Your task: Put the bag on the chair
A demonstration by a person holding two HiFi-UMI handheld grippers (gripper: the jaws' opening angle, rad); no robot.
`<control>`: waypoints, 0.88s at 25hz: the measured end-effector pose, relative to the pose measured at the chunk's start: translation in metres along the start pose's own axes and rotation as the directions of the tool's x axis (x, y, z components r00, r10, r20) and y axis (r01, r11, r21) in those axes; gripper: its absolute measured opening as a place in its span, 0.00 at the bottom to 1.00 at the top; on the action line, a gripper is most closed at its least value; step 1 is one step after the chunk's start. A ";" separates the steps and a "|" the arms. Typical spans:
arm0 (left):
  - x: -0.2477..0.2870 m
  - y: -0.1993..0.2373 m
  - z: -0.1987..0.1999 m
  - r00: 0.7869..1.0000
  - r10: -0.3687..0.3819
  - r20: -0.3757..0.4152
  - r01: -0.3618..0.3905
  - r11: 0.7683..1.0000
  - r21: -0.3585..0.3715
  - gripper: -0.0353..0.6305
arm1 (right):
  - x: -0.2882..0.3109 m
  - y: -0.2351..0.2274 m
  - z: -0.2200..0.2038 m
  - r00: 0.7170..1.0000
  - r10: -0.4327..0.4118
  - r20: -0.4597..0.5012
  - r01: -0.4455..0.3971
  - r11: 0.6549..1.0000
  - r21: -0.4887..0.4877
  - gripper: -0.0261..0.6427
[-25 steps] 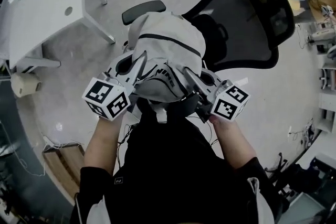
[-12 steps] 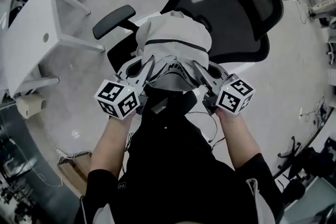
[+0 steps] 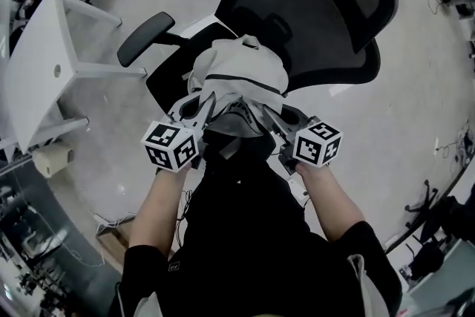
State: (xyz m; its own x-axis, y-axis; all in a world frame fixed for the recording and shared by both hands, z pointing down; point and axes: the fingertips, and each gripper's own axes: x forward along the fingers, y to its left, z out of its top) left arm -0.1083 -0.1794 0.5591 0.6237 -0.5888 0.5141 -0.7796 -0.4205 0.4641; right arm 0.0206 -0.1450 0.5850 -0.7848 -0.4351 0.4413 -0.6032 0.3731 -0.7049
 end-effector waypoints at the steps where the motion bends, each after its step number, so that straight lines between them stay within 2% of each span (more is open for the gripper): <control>1: 0.000 0.003 -0.004 1.000 0.004 -0.003 -0.004 1.000 -0.021 0.09 | 0.002 0.000 -0.001 1.000 0.002 -0.008 -0.002 1.000 -0.008 0.09; 3: 0.002 0.005 -0.004 1.000 0.006 0.007 -0.006 0.999 -0.048 0.09 | 0.003 -0.002 0.006 1.000 0.012 -0.011 -0.012 1.000 -0.028 0.09; 6: 0.018 0.011 0.004 1.000 -0.001 0.015 0.001 0.999 -0.033 0.09 | 0.007 -0.019 0.024 1.000 -0.003 0.003 0.003 0.999 -0.044 0.09; 12: 0.055 0.043 0.004 0.999 0.016 -0.037 -0.011 0.992 0.127 0.11 | 0.036 -0.063 0.035 0.998 -0.051 0.040 0.051 0.999 0.008 0.09; 14: 0.054 0.044 0.002 0.998 0.032 -0.045 -0.025 0.988 0.152 0.16 | 0.032 -0.065 0.034 0.997 -0.071 0.038 0.072 0.997 -0.018 0.12; 17: 0.043 0.051 -0.009 0.998 0.040 -0.057 -0.033 0.992 0.125 0.32 | 0.023 -0.062 0.022 0.998 -0.050 0.032 0.051 0.999 -0.019 0.21; 19: 0.032 0.054 -0.017 0.997 0.040 -0.067 -0.032 0.993 0.118 0.34 | 0.014 -0.055 0.014 0.999 -0.026 0.029 0.027 1.000 -0.015 0.23; 22: 0.014 0.055 -0.023 0.996 0.051 -0.079 -0.039 0.987 0.154 0.37 | 0.003 -0.043 0.009 1.000 -0.023 0.016 0.024 0.999 -0.049 0.25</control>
State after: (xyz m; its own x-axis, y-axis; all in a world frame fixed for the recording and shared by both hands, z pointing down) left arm -0.1413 -0.1946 0.6086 0.5856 -0.5535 0.5922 -0.8025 -0.4990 0.3271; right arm 0.0457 -0.1696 0.6117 -0.7684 -0.4567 0.4483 -0.6279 0.4020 -0.6664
